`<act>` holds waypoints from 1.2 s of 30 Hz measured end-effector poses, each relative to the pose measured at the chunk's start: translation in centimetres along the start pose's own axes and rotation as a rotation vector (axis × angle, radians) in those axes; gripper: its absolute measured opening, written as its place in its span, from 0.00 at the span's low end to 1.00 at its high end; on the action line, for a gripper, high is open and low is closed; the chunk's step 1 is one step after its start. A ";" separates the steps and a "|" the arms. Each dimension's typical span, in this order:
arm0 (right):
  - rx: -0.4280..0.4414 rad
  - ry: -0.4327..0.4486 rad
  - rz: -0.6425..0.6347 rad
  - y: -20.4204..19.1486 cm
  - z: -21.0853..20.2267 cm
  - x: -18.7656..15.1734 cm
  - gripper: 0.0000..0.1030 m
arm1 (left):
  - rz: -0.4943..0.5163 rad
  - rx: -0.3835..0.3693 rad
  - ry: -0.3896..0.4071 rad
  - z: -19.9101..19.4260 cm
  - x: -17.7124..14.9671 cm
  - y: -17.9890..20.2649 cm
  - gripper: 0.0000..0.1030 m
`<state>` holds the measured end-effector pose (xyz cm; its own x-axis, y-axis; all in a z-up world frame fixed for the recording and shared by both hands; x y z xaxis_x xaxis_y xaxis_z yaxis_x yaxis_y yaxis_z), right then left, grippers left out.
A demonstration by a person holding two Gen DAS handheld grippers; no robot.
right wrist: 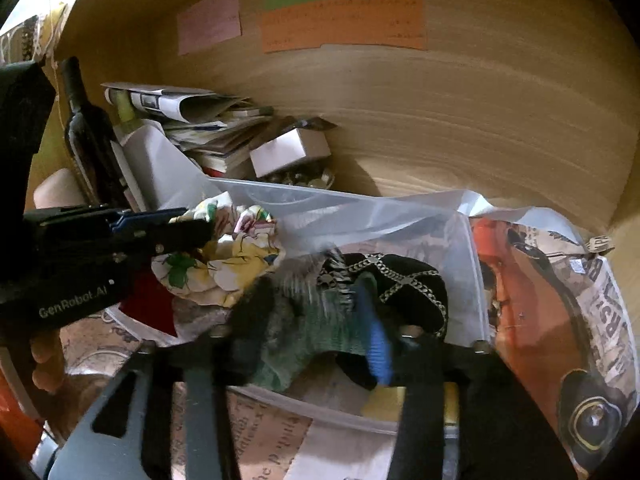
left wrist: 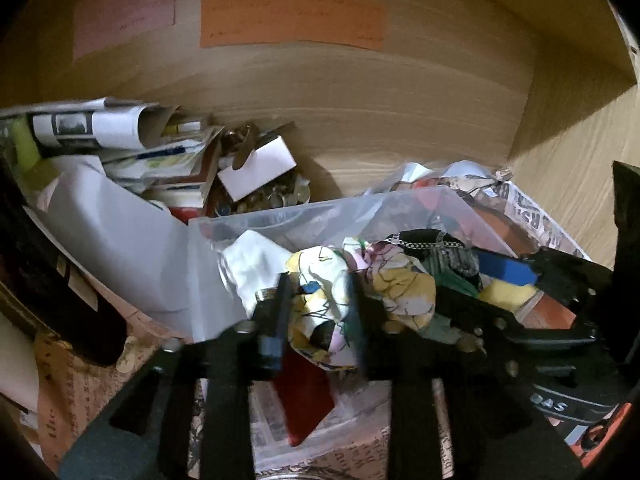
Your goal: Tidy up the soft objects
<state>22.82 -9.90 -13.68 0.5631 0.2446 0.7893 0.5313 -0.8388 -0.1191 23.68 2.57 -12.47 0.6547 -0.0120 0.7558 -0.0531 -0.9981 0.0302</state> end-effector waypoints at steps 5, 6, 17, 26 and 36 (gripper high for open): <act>-0.002 0.027 0.003 0.0 -1.0 0.5 0.53 | -0.007 -0.014 0.029 -1.3 0.1 -0.2 0.37; -0.003 0.033 0.002 -0.1 -1.2 0.6 0.53 | -0.005 -0.015 0.040 -1.9 0.2 -0.1 0.37; -0.006 0.208 -0.039 -2.0 -8.0 2.6 0.53 | 0.026 0.027 0.256 -10.0 0.9 1.2 0.41; -0.001 0.365 -0.048 -3.4 -14.5 3.2 0.57 | 0.027 0.030 0.412 -16.5 0.4 2.0 0.62; -0.006 0.474 -0.059 -4.6 -18.4 2.6 0.80 | 0.027 0.037 0.493 -20.2 -0.8 2.5 0.90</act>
<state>10.18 -14.37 0.02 0.1809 0.0443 0.9825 0.5493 -0.8332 -0.0635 7.75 1.31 0.18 0.2183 -0.0169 0.9757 -0.0322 -0.9994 -0.0101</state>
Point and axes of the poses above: each gripper's, at about its wrist camera, not at the fingertips, and z roughly the way its jaws point, y to its right, x to its top, the point moved 3 cm from there along z, roughly the way its jaws point, and after that the axes turned 3 degrees about z, right-handed, at the moved point
